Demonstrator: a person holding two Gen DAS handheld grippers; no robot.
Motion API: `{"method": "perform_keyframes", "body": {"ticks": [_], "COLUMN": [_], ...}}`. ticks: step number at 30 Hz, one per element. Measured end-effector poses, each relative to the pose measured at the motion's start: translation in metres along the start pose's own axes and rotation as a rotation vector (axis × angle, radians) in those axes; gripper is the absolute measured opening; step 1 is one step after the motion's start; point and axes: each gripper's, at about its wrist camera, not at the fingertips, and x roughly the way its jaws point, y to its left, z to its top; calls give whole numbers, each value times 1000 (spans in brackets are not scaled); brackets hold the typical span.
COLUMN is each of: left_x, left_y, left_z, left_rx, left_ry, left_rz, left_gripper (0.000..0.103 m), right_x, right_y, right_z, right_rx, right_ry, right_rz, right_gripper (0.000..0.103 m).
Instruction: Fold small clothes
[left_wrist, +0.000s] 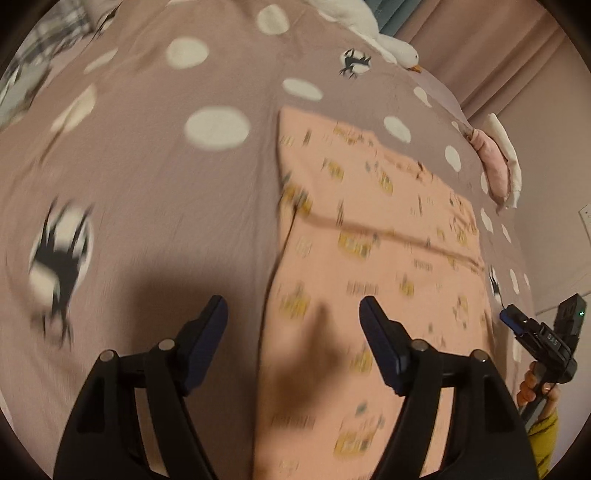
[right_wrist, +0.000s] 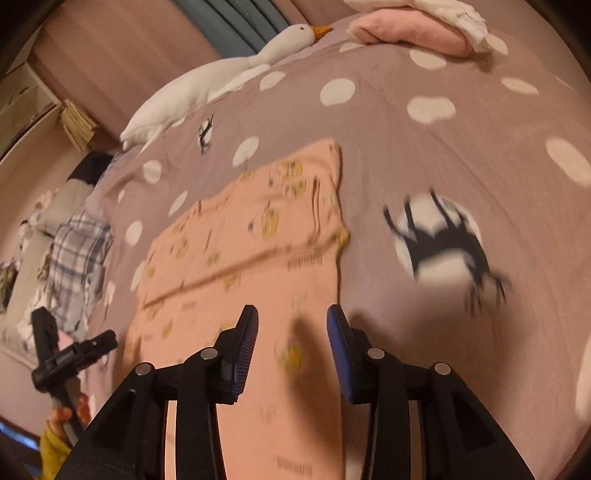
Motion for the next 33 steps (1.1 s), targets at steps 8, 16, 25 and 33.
{"method": "perform_keyframes", "body": {"ticks": [8, 16, 25, 33], "left_x": [-14, -22, -3, -3], "left_y": [16, 7, 4, 9], "left_z": [-53, -91, -68, -70], "left_rx": [-56, -48, -91, -115], "left_ry": [74, 121, 120, 139], "left_rz": [-184, -301, -361, -411], "left_gripper": [74, 74, 74, 73], "right_x": [-12, -12, 14, 16], "right_y": [-18, -9, 2, -3], "right_z": [-46, -77, -60, -64], "right_rx": [74, 39, 35, 54], "right_ry": [113, 238, 212, 219], "right_rz": [61, 182, 216, 271], "right_gripper": [38, 38, 38, 38]}}
